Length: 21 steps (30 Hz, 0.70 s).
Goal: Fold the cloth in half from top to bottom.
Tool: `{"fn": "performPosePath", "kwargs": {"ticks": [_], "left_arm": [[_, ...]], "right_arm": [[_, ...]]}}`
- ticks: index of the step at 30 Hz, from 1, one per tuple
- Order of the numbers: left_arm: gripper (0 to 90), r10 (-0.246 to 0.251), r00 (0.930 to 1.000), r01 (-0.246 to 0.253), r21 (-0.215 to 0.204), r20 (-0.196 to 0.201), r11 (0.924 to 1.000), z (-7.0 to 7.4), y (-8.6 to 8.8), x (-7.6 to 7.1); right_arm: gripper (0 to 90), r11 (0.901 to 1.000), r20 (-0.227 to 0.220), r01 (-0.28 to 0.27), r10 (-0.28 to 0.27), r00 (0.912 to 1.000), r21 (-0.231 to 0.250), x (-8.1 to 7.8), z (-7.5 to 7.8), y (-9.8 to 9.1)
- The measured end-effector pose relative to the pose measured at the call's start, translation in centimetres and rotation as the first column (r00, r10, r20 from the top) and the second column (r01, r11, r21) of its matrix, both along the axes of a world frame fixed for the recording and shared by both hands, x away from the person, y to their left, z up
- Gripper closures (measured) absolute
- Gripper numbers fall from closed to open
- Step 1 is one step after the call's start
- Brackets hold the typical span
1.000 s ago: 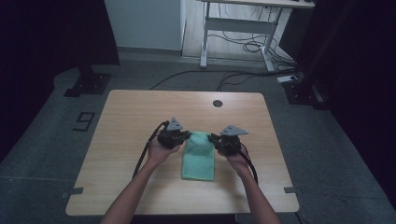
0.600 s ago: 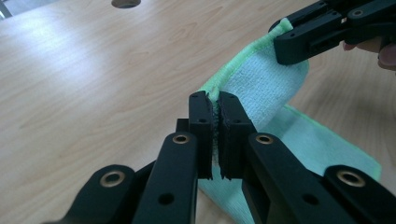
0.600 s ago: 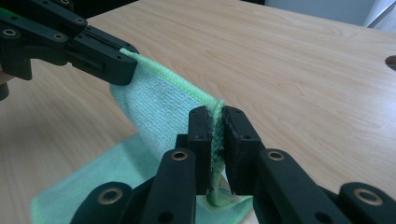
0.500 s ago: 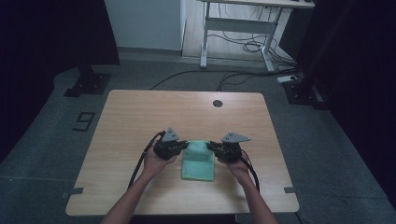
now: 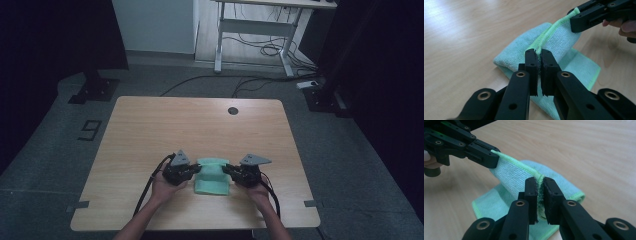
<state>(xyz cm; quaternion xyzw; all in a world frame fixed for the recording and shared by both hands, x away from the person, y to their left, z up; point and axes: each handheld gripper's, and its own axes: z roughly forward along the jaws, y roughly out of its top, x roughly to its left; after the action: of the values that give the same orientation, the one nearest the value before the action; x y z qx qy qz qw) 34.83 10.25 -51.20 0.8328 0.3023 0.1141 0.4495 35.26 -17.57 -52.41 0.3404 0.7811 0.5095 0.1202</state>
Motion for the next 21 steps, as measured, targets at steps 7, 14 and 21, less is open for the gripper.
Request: {"fn": "performPosePath", "kwargs": {"ticks": [7, 14, 21], "left_arm": [[84.4, -0.03, 0.9993, 0.03, 0.017, 0.021, 0.9994, -0.7, -0.1, -2.4], [81.2, -0.066, 0.9971, 0.064, 0.049, 0.037, 0.9968, -1.4, -0.4, -4.4], [52.5, -0.042, 0.9991, 0.041, 0.076, 0.011, 0.9963, -1.9, 0.3, -5.0]], "right_arm": [[80.3, 0.9996, -0.016, -0.028, 0.028, 0.9995, 0.004, -2.1, -0.9, -0.5], [77.6, 0.9982, -0.033, -0.055, 0.054, 0.998, -0.026, -4.1, -2.1, -0.9], [53.8, 0.996, -0.026, -0.069, 0.068, 0.9974, -0.057, -5.3, -1.8, -0.9]]}}
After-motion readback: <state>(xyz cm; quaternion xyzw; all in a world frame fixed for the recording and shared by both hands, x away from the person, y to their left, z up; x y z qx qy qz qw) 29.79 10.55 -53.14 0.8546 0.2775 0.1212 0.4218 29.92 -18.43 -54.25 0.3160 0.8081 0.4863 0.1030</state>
